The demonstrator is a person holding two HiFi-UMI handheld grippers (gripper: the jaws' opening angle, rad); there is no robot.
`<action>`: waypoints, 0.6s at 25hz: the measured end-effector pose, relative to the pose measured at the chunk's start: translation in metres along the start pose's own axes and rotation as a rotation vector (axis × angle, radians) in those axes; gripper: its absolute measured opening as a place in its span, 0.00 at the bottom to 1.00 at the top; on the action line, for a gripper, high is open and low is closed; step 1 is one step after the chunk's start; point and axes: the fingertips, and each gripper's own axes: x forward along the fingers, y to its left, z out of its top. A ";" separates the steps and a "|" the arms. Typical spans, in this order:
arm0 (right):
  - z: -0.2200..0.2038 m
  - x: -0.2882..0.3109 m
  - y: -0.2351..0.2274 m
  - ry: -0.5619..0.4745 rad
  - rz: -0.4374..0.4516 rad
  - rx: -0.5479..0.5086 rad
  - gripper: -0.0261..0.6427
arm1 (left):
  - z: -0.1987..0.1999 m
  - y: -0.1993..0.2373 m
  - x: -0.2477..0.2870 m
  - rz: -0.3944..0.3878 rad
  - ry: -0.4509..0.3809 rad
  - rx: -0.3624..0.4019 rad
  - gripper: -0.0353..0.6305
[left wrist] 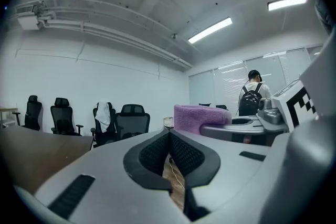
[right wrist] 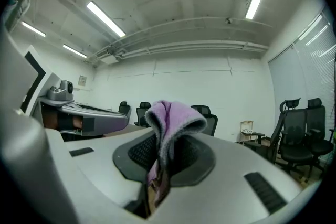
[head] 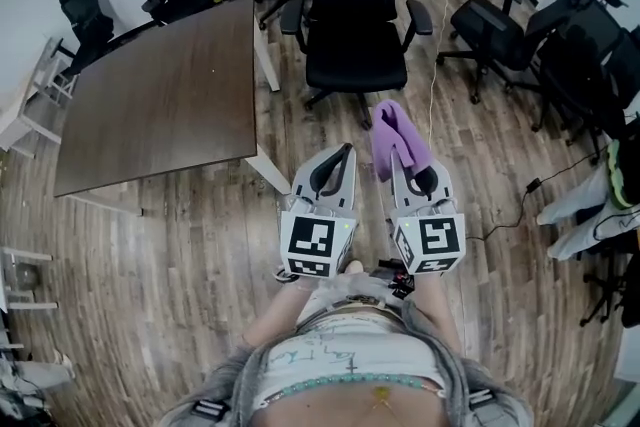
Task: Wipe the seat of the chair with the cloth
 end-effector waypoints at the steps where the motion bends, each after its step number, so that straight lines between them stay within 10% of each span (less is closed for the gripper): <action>1: 0.000 0.006 0.000 0.001 -0.003 0.001 0.11 | -0.001 0.006 0.004 0.001 0.000 -0.002 0.07; 15: 0.015 0.133 -0.009 -0.016 -0.009 -0.012 0.11 | 0.011 0.091 0.107 -0.090 -0.015 -0.006 0.07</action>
